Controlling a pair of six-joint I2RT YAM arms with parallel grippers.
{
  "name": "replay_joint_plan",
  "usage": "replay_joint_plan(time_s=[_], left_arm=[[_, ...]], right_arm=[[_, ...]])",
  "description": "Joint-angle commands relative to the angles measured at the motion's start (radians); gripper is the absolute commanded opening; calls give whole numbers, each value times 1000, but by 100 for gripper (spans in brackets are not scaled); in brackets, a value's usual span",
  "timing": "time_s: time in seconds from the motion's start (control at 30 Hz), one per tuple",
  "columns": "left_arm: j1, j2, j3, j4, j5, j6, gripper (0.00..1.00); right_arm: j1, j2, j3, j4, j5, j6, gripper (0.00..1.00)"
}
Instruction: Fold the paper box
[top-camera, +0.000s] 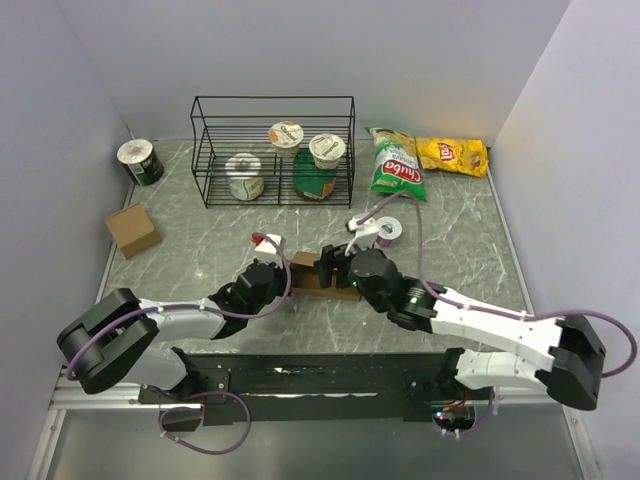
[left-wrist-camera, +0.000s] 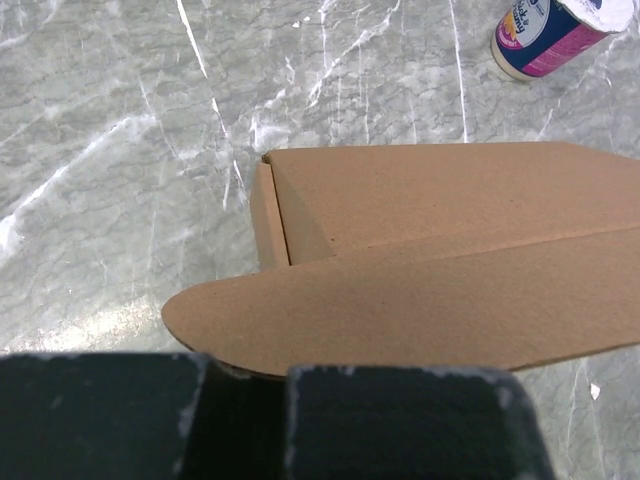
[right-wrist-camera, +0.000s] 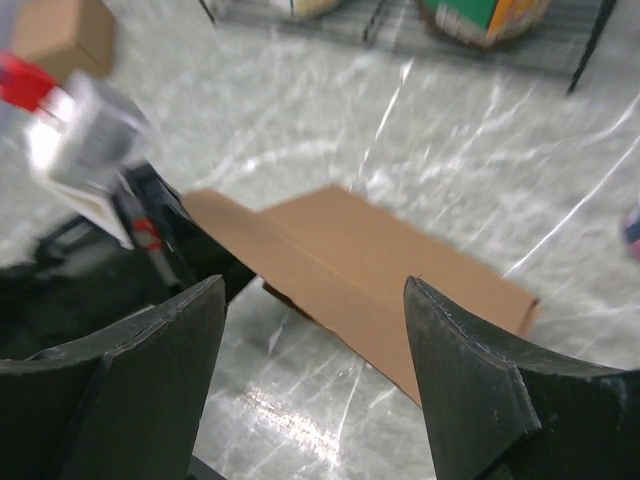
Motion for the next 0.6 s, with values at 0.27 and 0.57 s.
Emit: replay_joint_plan(time_s=[0.27,0.57], left_arm=[[-19,-4,-12,-180,45,31,50],[-25,-97,-15,-235,97,31,96]], right_arm=[[-2,158,-74,68,10,167,78],[-31,183,-89,50,12,202,79]])
